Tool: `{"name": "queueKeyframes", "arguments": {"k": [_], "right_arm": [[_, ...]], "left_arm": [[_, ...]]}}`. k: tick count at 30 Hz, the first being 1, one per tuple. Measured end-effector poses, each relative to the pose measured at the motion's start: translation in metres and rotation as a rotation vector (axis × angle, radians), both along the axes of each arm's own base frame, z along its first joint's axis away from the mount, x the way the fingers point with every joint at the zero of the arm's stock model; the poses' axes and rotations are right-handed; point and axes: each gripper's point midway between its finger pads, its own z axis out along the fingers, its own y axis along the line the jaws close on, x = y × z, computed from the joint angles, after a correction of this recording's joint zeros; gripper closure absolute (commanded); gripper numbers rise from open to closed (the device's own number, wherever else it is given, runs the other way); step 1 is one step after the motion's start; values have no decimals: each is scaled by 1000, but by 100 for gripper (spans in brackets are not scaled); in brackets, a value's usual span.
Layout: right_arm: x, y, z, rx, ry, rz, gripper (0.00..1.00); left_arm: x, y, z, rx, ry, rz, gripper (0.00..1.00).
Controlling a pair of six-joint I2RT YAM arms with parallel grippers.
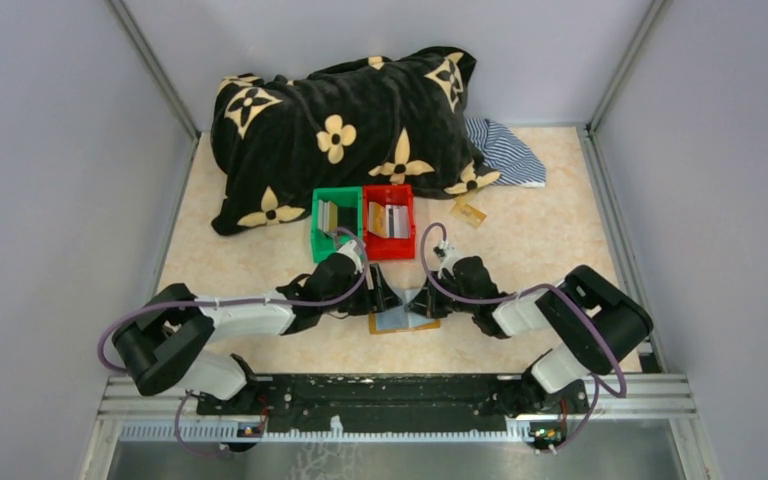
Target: Take the credit cards out of the card holder
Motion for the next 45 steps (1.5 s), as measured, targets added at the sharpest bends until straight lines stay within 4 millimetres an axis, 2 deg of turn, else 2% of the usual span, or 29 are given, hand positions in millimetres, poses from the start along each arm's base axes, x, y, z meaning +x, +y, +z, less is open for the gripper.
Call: {"name": "queueKeyframes", "arguments": {"k": [8, 11, 18, 23, 27, 34, 45], "right_arm": [[0, 0, 0, 6, -6, 0, 100], [0, 0, 0, 9, -7, -2, 100], [0, 0, 0, 13, -5, -4, 100], [0, 0, 0, 17, -10, -4, 100], [0, 1, 0, 22, -6, -7, 100], [0, 1, 0, 20, -4, -7, 100], [0, 1, 0, 22, -5, -7, 100]], "left_arm": [[0, -6, 3, -10, -4, -21, 25], [0, 0, 4, 14, -14, -14, 25], [3, 16, 20, 50, -70, 21, 25], [3, 18, 29, 36, -86, 30, 25], [3, 16, 22, 43, -70, 26, 25], [2, 9, -4, 58, -26, 11, 25], [5, 0, -2, 25, -33, -2, 26]]}}
